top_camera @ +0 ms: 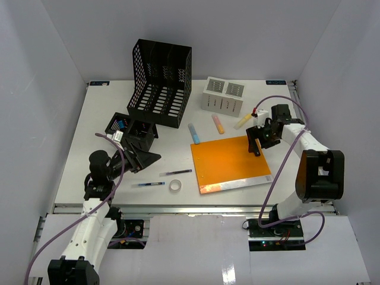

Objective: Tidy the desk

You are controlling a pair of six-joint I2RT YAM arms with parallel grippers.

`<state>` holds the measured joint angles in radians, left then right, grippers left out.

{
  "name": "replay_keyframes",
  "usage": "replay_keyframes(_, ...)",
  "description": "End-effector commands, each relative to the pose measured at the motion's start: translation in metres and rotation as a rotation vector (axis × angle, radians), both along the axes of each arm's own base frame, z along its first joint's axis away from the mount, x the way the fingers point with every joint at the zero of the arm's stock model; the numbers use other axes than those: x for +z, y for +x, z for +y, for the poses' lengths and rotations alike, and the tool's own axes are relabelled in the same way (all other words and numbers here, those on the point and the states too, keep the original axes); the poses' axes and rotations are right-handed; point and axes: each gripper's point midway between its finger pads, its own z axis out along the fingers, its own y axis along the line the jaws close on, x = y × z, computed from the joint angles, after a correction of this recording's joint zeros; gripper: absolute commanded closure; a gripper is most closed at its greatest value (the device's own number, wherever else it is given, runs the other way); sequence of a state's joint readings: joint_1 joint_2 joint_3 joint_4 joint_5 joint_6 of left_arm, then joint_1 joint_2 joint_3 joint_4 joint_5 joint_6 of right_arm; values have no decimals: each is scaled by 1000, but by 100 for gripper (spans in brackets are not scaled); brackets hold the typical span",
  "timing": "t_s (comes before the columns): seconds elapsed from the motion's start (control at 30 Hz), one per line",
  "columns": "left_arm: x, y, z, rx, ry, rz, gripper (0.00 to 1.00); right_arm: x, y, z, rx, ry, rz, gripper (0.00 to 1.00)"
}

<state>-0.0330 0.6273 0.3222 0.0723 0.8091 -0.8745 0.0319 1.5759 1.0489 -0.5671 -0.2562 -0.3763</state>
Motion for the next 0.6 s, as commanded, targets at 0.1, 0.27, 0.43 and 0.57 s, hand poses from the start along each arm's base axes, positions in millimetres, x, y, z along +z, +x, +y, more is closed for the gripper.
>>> replay_keyframes(0.1, 14, -8, -5, -33, -46, -17, 2, -11, 15, -4, -13, -13, -30, 18)
replay_keyframes(0.27, 19, -11, -6, -43, -48, -35, 2, -18, 16, -4, -8, -10, -46, 19)
replay_keyframes(0.43, 20, -11, -6, -57, -41, -30, 2, -25, 14, -3, -5, -9, -42, 19)
replay_keyframes(0.57, 19, -12, -7, -60, -40, -26, 2, -31, 13, -4, -7, -19, -44, 20)
